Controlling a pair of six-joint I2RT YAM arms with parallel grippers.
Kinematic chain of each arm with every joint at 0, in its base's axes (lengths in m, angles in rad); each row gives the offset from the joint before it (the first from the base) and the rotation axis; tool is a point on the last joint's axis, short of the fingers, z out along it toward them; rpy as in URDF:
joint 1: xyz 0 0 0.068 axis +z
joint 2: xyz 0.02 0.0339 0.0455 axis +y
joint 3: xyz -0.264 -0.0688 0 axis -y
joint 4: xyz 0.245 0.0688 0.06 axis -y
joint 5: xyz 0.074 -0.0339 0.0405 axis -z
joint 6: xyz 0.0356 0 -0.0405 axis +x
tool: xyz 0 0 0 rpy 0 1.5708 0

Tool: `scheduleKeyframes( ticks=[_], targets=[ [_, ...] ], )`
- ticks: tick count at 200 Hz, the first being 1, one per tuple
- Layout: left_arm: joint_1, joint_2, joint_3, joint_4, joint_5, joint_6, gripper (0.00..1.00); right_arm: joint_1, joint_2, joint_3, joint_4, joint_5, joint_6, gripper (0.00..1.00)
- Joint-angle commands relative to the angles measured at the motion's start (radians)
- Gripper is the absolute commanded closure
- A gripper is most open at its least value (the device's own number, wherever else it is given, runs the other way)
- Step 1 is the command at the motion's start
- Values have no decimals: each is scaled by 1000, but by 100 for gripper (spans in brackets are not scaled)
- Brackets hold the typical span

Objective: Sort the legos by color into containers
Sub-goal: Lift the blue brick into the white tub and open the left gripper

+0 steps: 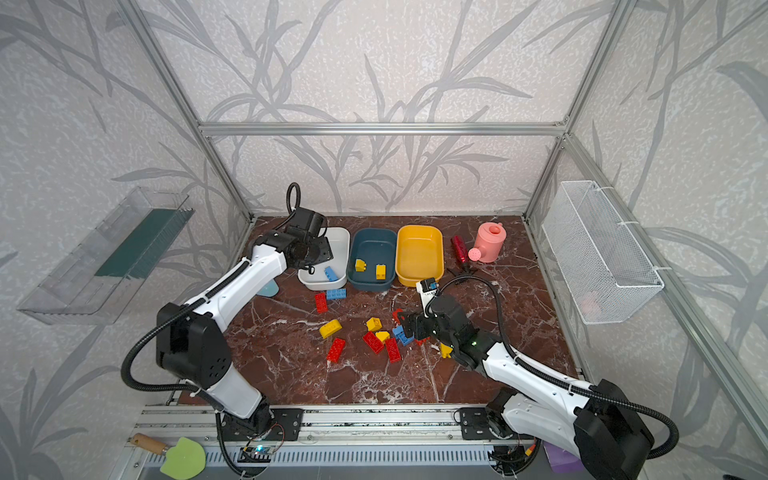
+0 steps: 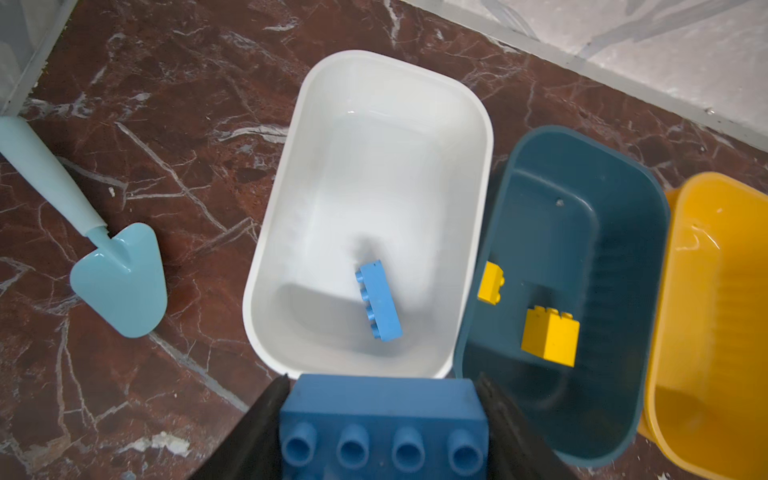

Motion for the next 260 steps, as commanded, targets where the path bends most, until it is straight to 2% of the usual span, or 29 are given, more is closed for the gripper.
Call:
scheduleKeyframes(
  ticks=[1,41,84,94,115,143,186,240,260],
  targets=[
    [16,88,50,-39,43,26,46,6,-8,2,1,2,-10,16],
    [22,217,140,-44,29,35,46,6,0,3,2,3,-11,16],
    [33,271,171,-48,22,40,43,5,-2,3,-1,9,-19,16],
    [34,272,173,-48,18,43,38,6,-2,4,-3,10,-21,16],
    [38,267,182,-56,8,44,18,5,1,10,-12,11,-28,15],
    [38,216,174,-65,17,36,3,10,18,36,-40,9,-43,15],
    [37,12,82,-54,49,11,1,89,101,181,-176,74,-97,14],
    [36,-459,-214,18,46,25,1,278,317,437,-335,179,-128,5],
    [35,-684,-405,138,118,51,1,349,417,527,-371,208,-117,4]
  ],
)
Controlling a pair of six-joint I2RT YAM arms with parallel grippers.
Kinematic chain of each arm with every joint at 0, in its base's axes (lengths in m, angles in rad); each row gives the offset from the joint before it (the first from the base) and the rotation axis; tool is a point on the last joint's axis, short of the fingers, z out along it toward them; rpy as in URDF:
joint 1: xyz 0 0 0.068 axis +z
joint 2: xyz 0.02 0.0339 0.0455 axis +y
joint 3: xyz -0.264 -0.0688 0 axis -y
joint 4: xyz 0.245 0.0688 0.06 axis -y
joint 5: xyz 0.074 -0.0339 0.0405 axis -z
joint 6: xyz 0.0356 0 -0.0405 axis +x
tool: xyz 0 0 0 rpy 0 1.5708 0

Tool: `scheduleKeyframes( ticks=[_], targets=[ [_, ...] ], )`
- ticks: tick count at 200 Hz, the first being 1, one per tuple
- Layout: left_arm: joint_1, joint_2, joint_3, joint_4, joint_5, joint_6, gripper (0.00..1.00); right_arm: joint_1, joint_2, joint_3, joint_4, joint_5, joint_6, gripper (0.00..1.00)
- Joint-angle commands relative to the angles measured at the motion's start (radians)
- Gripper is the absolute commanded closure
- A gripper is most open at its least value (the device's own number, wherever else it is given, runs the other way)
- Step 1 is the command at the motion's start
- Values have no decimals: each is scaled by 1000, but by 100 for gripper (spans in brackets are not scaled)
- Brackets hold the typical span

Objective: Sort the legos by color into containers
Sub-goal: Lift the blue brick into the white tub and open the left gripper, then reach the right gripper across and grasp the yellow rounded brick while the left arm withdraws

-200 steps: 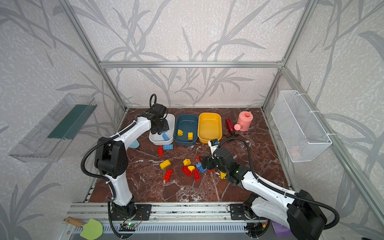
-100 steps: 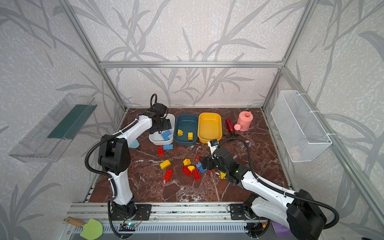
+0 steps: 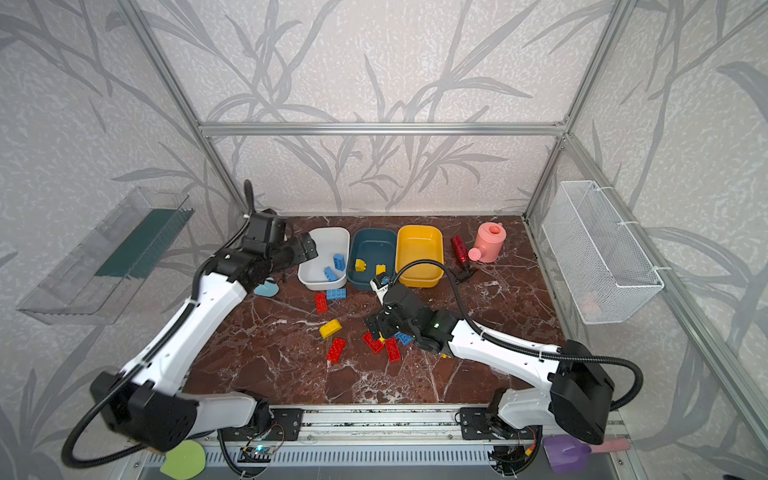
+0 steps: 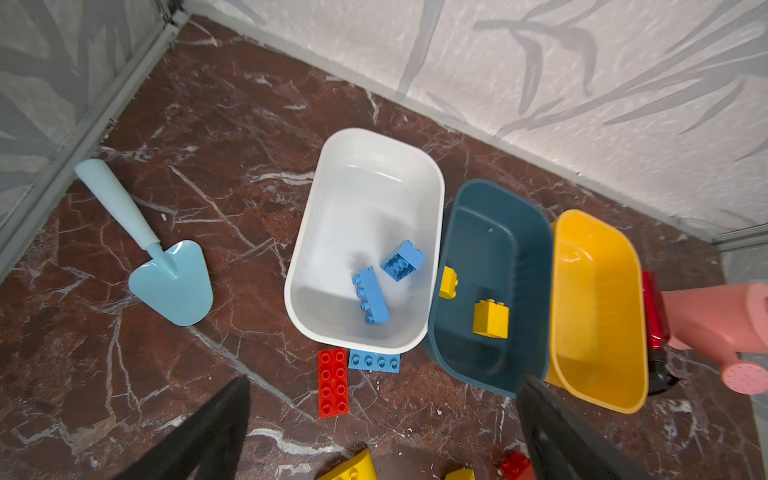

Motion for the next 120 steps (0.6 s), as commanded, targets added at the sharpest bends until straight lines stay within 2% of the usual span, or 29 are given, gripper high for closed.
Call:
scheduleKeyframes(
  ticks=[1,9,18,51,86,120],
  targets=[
    [0,-201,-184,104,60,30,1,75,100,90,-103,69,-6,4],
    [1,-288,-247,123,59,26,1,92,132,117,-111,76,8,0],
    [1,-378,-292,116,41,27,1,107,173,140,-111,83,26,1],
    [2,-607,-364,7,-2,66,1,156,307,230,-122,121,72,1],
    [2,-746,-431,-56,-9,94,1,187,441,304,-135,148,116,1],
    [0,-811,-461,-63,-11,107,1,202,546,380,-159,155,132,1]
  ],
)
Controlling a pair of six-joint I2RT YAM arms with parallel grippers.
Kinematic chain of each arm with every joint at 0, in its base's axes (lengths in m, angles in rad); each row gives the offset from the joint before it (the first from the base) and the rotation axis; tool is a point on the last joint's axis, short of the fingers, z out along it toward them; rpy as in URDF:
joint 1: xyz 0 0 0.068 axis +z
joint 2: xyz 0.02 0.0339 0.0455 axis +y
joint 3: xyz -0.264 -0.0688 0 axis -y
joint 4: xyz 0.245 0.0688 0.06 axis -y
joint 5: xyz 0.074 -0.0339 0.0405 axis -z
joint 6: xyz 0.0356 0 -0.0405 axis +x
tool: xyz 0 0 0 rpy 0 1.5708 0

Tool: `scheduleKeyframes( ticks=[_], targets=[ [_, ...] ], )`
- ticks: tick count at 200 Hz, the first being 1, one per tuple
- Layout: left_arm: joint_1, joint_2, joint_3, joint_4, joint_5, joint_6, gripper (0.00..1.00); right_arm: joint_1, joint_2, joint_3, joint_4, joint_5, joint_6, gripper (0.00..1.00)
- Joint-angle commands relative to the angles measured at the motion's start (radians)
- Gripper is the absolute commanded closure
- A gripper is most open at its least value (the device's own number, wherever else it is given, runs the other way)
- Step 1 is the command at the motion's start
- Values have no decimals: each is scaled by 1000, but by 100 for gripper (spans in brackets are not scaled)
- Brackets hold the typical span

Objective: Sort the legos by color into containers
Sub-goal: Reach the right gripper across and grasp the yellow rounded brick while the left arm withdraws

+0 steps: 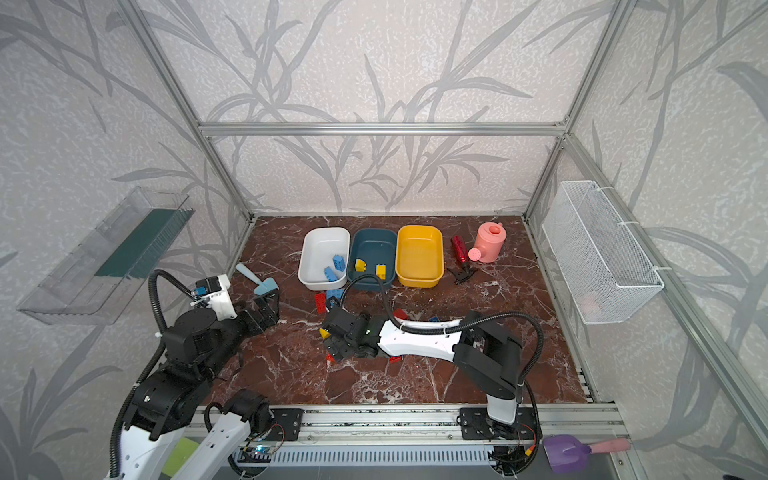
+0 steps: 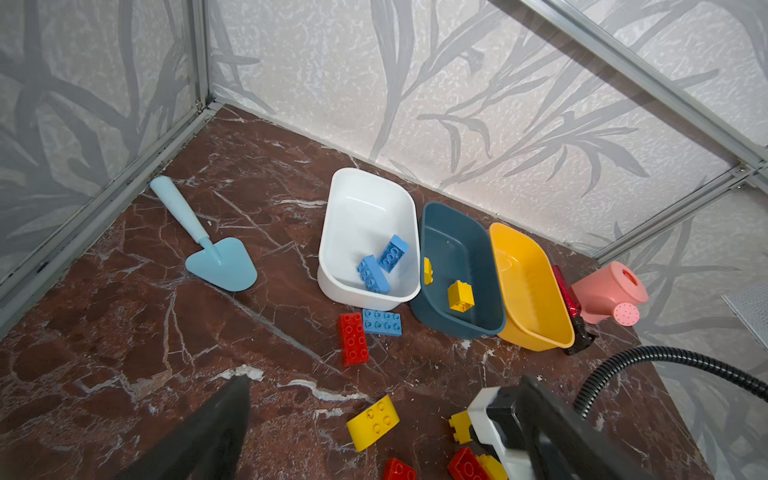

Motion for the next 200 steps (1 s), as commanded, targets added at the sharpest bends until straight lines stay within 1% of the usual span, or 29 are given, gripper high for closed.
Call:
scheduleKeyframes(
  ticks=[1,39,119,162,200],
  targets=[
    [0,-30,-16,-33,-13,35,1,13,56,62,-43,30,34,1],
    [0,-31,-24,-15,32,28,1,14,141,141,-72,11,45,0],
    [-14,-46,-27,-17,32,31,1,13,302,294,-68,6,92,0],
    [-15,-45,-29,-15,39,32,1,0,359,345,-76,0,113,5],
    [-16,-43,-30,-13,40,32,1,-4,388,359,-83,13,96,9]
  ],
)
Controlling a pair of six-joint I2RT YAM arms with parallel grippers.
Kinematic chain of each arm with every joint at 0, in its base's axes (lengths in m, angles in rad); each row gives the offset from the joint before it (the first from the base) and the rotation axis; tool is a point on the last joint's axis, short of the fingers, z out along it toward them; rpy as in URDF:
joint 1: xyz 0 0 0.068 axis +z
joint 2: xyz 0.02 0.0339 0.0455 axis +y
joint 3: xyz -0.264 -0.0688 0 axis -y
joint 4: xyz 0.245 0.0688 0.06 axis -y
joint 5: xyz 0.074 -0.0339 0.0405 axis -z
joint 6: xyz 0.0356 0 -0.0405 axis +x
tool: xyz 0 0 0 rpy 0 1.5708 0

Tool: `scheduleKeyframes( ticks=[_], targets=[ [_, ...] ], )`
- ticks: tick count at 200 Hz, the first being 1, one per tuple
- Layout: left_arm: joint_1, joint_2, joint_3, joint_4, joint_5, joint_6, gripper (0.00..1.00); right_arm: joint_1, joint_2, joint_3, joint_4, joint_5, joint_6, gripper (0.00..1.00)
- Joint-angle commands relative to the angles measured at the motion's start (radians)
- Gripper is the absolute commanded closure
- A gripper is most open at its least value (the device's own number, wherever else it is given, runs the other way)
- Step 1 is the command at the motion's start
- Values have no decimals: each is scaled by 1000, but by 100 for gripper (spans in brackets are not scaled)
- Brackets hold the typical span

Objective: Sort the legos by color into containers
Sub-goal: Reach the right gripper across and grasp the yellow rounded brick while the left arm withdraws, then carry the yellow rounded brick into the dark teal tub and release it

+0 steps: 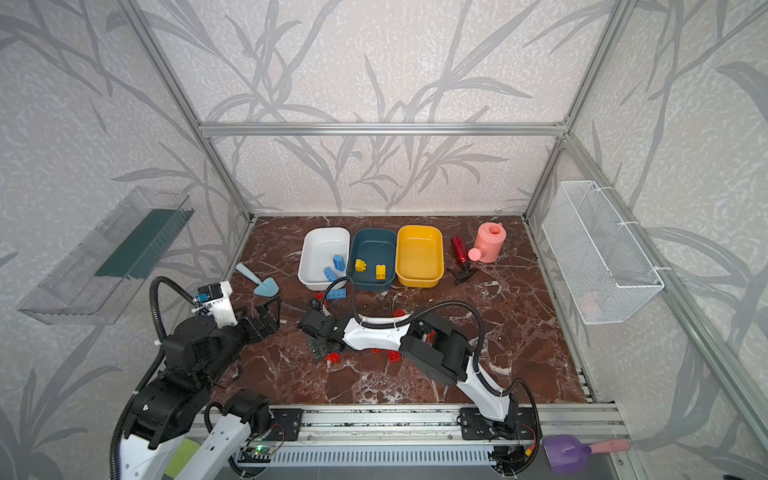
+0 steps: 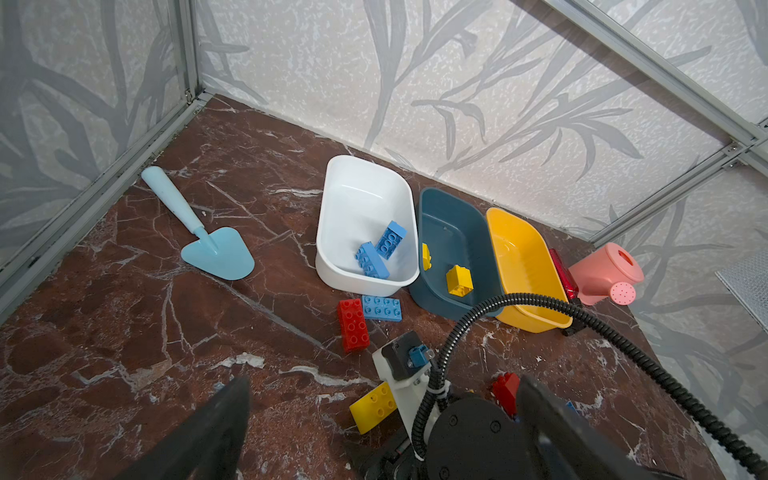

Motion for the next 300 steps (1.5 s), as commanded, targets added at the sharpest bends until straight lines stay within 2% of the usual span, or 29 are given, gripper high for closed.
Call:
scheduleKeyframes(
  ticks=[1,48,73,129,226,280,300],
  targets=[
    [-6,-4,-14,1,10,18,1,-4,44,30,-33,15,-2,9],
    [-6,-7,-16,3,10,18,1,-12,69,42,-47,16,-12,16],
    [-5,-7,-16,3,9,18,1,-12,58,41,-58,25,-14,27],
    [-6,-3,-17,3,9,18,1,-15,26,33,-56,31,-28,47],
    [-6,12,-16,1,13,18,1,-55,-136,18,-83,-21,-96,48],
    [-6,39,-19,1,33,16,1,-154,-273,-26,-94,-96,-157,47],
    [-6,49,-22,5,40,15,1,-239,-302,-29,-103,-122,-177,47]
  ],
)
